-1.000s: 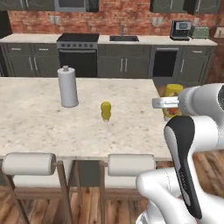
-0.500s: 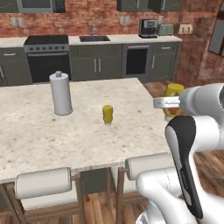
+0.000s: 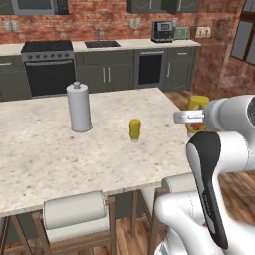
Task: The dining table condiment station is running low on mustard. Refill the condiment station by opening the cabinet and taking the mustard from the cabinet and placing it on the dining table.
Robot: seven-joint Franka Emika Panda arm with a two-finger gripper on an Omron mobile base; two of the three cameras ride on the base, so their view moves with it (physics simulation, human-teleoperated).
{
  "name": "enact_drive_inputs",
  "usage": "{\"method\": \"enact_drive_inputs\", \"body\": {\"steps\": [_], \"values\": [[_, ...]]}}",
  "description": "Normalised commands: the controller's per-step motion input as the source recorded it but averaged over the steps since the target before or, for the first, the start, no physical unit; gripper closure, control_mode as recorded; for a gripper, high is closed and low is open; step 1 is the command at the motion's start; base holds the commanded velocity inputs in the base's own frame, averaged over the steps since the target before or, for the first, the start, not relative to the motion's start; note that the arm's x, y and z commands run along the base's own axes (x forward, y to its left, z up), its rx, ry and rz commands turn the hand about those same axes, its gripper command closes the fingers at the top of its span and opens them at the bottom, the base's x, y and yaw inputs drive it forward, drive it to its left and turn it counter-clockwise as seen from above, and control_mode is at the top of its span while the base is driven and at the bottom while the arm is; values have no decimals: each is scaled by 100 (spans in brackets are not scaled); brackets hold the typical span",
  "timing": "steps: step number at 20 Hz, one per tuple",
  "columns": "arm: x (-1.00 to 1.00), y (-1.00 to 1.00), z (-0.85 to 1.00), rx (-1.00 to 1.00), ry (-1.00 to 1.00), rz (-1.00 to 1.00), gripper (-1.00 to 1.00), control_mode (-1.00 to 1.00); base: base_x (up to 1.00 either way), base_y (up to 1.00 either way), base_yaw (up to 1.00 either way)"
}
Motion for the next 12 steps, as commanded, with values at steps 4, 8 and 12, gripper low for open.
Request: {"method": "enact_drive_inputs", "body": {"steps": [4, 8, 12], "values": [[0, 0, 0, 0, 0, 0, 100, -100, 0, 0, 0], [1, 0, -1, 0, 0, 0, 100, -100, 0, 0, 0], [44, -6, -21, 0, 0, 1, 100, -100, 0, 0, 0]]}}
